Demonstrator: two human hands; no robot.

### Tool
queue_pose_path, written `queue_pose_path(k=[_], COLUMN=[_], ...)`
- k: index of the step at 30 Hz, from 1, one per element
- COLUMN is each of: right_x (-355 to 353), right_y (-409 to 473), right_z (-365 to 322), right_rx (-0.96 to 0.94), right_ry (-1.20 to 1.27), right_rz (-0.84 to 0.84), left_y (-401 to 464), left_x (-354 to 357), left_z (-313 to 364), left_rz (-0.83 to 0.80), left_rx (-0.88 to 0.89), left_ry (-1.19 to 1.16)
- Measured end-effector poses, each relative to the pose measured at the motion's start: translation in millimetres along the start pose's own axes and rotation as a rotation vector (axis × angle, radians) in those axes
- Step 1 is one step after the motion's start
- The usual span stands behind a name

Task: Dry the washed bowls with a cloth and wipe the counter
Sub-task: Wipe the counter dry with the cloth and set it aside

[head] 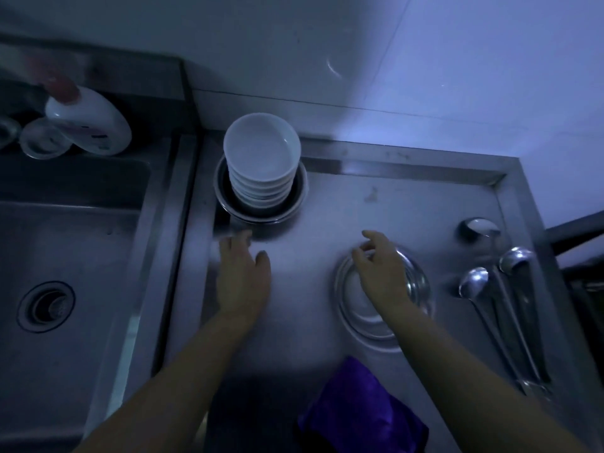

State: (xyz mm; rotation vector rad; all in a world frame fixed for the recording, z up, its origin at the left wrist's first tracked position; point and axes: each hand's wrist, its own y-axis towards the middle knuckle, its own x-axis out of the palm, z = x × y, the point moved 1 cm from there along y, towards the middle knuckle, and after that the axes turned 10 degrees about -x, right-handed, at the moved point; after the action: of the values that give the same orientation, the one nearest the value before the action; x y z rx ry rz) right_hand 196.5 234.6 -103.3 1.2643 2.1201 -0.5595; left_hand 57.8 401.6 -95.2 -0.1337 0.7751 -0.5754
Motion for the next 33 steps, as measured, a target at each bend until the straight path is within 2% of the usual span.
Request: queue_pose_path(k=[4,8,11,16,19,23,28,33], right_x=[-53,-108,-145,-197,-220,-234,-244,-243], right_y=[-50,-87,-101,-103,-90,-76,-68,-65], right_z=[35,87,130,188,214,239,252,259], right_rx=[-0.006,0.096,0.019,0.172,0.279,0.266,0.167,0.134], right_ry=[-0.085,-0.249,-0.479,-0.529,-0.564,-0.456,-0.370,-0.369], right_rz=[0.028,0.048,0.074,0.225,0.156,0.058,0.037,0.012], left_y=[-56,-101,-133,-186,-213,-237,-242,-231], left_x=[36,80,122,203,249,302,339,353], left_z=[18,35,47,69,89,110,125,135], left_rz=[-0.188,-0.297,-0.358,-0.460,-0.503,-0.501,-0.328,-0.253], left_rx=[0.069,0.159,0.220,0.279,0.340,0.376,0.346,0.352], left_ry=[0.067,0.166,0.226,0.350,0.459,0.561,0.654,0.735])
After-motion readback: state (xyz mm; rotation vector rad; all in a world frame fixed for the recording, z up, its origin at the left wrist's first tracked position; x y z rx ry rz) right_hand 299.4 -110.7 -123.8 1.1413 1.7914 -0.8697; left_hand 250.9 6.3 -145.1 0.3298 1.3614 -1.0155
